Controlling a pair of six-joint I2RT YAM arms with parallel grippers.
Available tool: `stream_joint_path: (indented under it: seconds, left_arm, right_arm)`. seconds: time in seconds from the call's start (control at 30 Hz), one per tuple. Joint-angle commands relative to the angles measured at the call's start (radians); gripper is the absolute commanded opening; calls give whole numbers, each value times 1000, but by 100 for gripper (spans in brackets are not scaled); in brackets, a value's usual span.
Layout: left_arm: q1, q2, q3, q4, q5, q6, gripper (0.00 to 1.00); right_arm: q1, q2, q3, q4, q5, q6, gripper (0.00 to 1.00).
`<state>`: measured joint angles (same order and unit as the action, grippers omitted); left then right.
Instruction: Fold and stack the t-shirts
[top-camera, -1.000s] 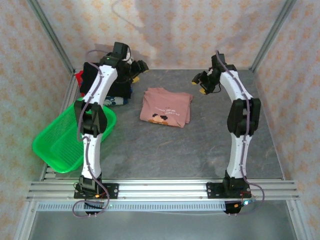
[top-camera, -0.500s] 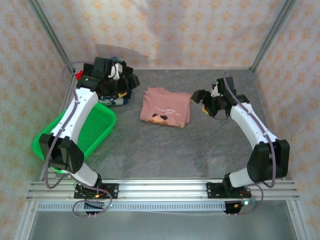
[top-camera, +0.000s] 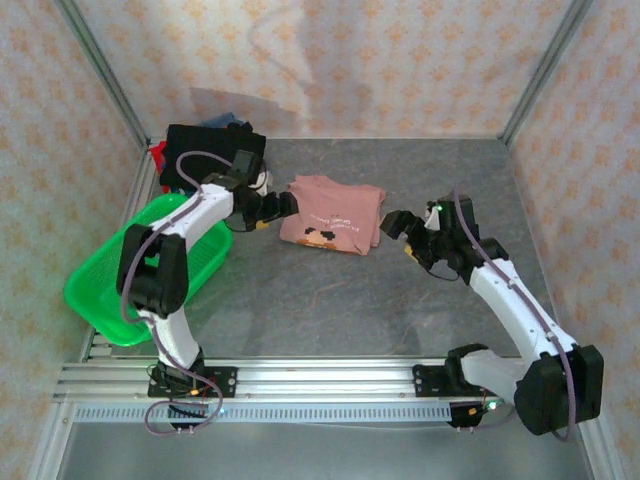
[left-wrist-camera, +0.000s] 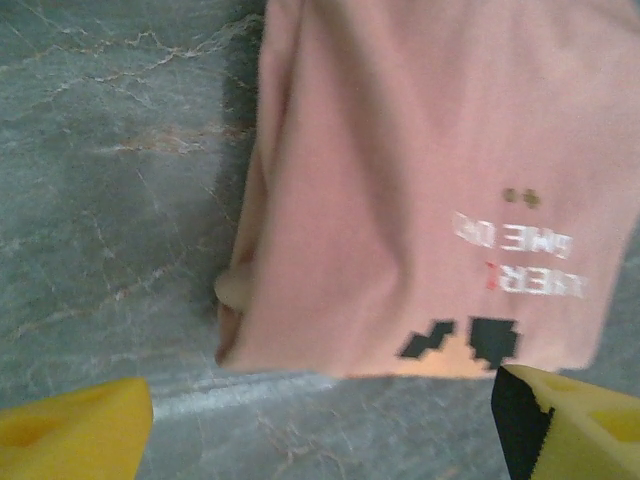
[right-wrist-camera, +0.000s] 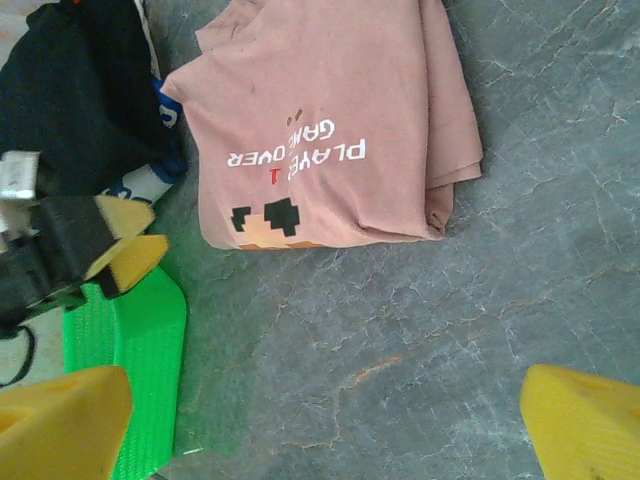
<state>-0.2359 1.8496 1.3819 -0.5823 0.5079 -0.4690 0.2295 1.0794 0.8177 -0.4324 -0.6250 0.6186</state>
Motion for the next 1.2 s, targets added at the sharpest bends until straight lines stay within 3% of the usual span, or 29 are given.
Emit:
stream_joint_path:
  seconds: [0.0,0.43,0.83,1.0,1.17]
  left_arm:
    - [-10,69,78,32,-53,24,88]
    - [-50,335,333,-25,-131,30,86]
    - [-119,575,655,-255,-273,100,78]
    - [-137,668,834,-385,-356,138,66]
    - [-170,740,949,-455,-401,156,35]
  right_arm:
    - [8,-22,-15,27,6,20,99]
    - [8,-21,-7,26,-8,29,99]
    - [8,-42,14,-17,-25,26,99]
    - [8,-66,25,-49,-28,18,99]
    - [8,-71,43,-67,-40,17,99]
